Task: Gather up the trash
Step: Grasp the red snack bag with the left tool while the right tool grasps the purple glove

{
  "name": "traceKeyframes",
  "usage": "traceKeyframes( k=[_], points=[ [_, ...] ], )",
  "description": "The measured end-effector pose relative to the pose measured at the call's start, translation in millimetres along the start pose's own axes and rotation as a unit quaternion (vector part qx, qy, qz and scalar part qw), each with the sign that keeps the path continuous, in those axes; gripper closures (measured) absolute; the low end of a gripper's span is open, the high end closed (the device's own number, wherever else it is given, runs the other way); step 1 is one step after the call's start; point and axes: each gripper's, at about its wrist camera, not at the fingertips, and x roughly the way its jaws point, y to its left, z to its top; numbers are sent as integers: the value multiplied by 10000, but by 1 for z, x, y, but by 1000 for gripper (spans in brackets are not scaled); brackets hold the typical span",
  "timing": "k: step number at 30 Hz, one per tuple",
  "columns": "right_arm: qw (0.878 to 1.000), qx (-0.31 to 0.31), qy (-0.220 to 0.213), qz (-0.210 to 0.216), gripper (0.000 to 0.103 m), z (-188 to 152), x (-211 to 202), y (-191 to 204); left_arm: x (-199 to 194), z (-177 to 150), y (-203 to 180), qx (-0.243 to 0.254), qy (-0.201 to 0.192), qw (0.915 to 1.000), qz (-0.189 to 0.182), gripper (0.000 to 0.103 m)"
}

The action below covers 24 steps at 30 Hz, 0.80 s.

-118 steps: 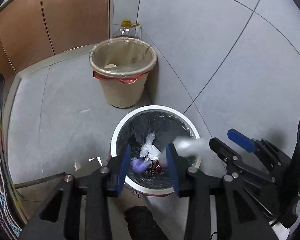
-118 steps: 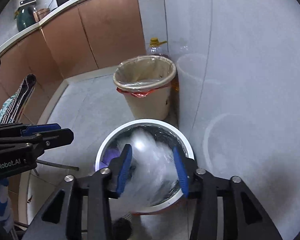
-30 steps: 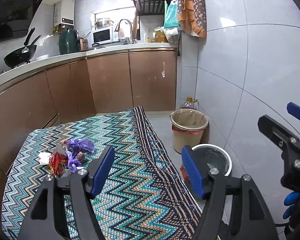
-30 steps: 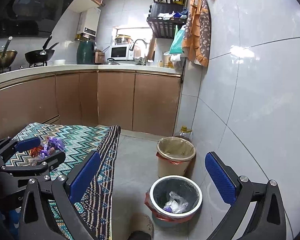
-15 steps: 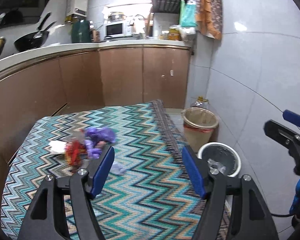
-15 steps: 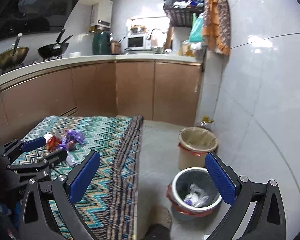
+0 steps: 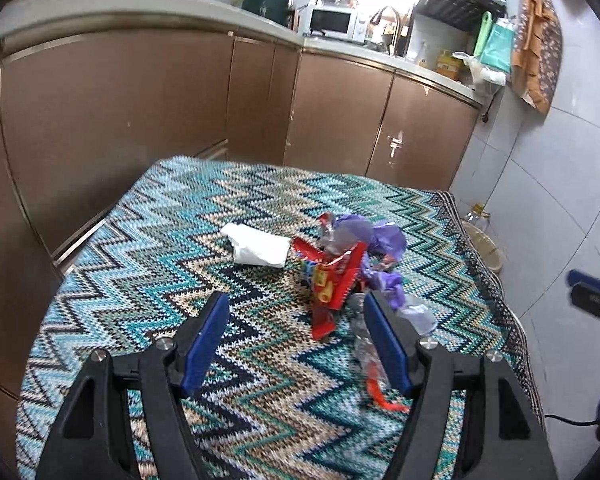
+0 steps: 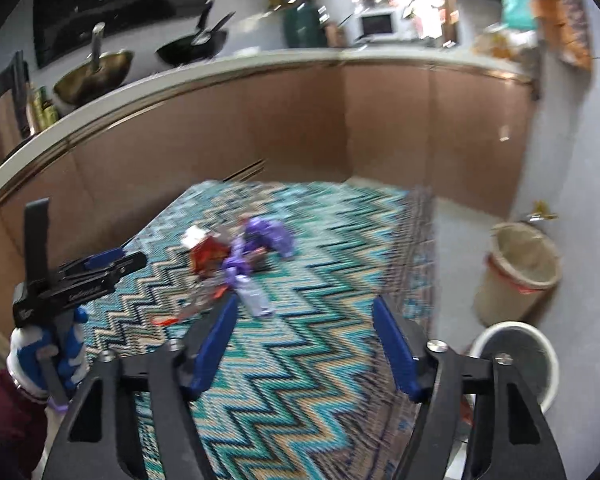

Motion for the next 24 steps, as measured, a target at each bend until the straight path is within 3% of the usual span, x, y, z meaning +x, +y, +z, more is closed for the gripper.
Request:
traceKeyframes(
  k=[6, 18, 24],
  points=[
    [9951, -310, 515, 785, 47, 14, 72, 22, 43, 11, -1, -115, 331, 9979, -550, 35],
    [9814, -487, 1286, 1342, 51, 13, 167, 20, 102, 13, -5, -176, 689, 9935, -886, 36],
    [9769, -556, 1467, 1451, 61, 10, 186, 23, 110, 6, -1, -279, 827, 9909, -1024, 64]
  ],
)
